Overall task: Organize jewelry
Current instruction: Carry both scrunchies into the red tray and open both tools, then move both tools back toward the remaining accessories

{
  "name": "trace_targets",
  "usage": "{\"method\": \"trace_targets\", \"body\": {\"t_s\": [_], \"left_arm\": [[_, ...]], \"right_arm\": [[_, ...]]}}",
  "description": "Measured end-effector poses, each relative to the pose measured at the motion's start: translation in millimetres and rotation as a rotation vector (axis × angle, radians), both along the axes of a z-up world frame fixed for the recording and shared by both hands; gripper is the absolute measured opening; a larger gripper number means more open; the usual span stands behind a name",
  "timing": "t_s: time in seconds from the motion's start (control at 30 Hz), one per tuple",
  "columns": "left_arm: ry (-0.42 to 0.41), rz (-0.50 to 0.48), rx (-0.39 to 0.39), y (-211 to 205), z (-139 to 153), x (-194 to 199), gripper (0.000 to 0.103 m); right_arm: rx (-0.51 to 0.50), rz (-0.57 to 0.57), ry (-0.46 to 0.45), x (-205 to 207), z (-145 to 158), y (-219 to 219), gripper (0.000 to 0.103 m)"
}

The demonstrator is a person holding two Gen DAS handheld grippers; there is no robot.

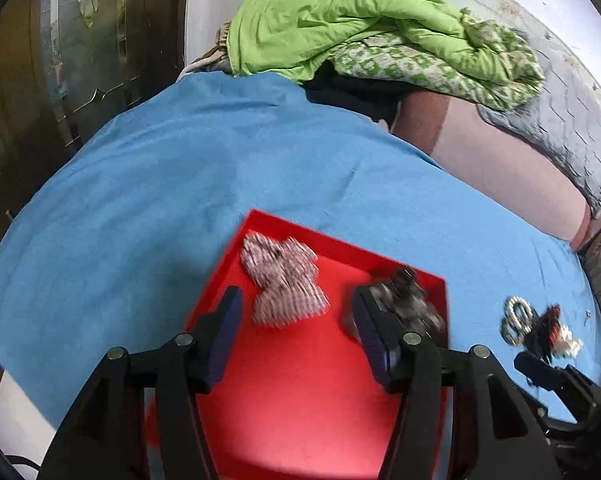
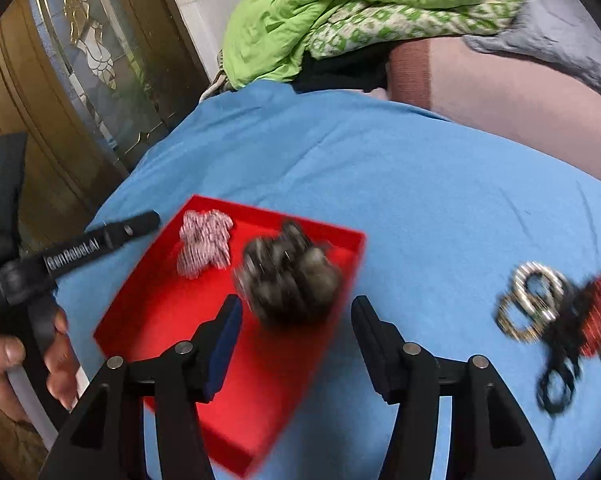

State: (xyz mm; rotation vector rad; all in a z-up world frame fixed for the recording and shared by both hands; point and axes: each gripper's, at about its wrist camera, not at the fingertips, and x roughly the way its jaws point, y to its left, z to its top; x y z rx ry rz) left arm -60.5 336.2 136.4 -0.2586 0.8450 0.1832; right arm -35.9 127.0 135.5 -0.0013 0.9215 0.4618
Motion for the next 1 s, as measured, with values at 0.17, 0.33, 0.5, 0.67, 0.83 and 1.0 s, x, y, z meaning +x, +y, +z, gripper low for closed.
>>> {"method": "trace_targets", "body": {"t_s": [0.17,0.33,0.5,0.67,0.83,1.0], "left_arm": [[-0.003,-0.061,-0.011,-43.8,3.6,-29.0,0.058],[0.012,-0.132,-0.029,-93.2,-1.2,-52.2,0.058],[0.054,-0.198,-0.014,-132.8,-8.1,-62.4,0.059],[0.076,-0.247,0.005,-163.0,-9.4,-69.7,0.059],[0.098,-0.289,0.024,-190.1,-13.1,-73.2,0.059],[0.131,-0.331,0.03,-216.0,-20.6,-67.2,0.059]], "right_arm": [[-0.079,-0.06,-0.021,-44.3,-4.7,-48.2,0.065],[-0.108,-0.179,-0.013,-75.8,-9.9,-103.4,0.066],[-0.078,-0.278,0.015,-97.1,-14.0,-149.1,0.066],[-0.046,-0.336,0.011,-115.8,-12.6,-177.2,0.066],[-0.025,-0.379,0.008,-127.7,-13.0,-199.6,0.066],[-0.013,-0.43,0.009,-137.3,-12.2,-221.9,0.066]]}}
